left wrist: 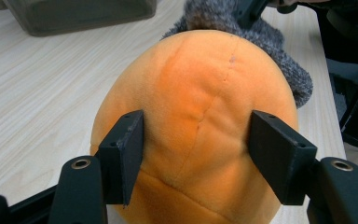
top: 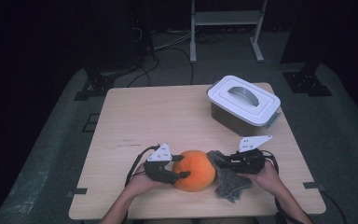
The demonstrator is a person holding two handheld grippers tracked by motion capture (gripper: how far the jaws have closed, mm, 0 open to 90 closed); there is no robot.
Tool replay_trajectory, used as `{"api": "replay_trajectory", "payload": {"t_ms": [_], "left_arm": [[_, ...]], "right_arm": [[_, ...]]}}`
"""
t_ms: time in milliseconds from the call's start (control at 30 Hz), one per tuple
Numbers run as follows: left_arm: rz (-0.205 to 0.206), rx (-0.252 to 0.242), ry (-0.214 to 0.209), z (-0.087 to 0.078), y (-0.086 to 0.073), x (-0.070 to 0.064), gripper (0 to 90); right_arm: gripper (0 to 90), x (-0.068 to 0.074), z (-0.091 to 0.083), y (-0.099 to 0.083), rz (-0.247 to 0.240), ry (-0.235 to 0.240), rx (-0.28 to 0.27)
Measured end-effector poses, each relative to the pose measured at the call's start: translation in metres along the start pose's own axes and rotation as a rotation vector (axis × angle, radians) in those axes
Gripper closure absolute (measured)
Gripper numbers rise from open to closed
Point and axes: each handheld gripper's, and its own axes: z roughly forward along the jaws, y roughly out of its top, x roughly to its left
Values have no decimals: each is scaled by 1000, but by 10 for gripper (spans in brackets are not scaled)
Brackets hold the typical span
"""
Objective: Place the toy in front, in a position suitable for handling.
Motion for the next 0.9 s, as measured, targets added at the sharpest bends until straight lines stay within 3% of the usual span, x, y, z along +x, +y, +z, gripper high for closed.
{"api": "replay_trajectory", "payload": {"t_ms": [100, 267, 433, 533, 633, 900], "left_arm": [[2, -3, -2, 1, 0, -1, 364], [-2, -10, -14, 0, 3, -1, 341], [-12, -39, -11, 1, 11, 0, 201], [-11, -21, -21, 2, 9, 0, 246], [4, -6, -15, 3, 7, -2, 343], [19, 8, -17, 1, 5, -5, 359]], "right_arm": [[771, 5, 1, 9, -9, 24, -47], [771, 10, 11, 14, -25, 38, -30], [773, 18, 13, 16, -78, 63, -36], [772, 23, 15, 18, -103, 60, -28], [773, 19, 14, 15, -81, 54, -15], [771, 4, 10, 2, -7, 4, 47]]}}
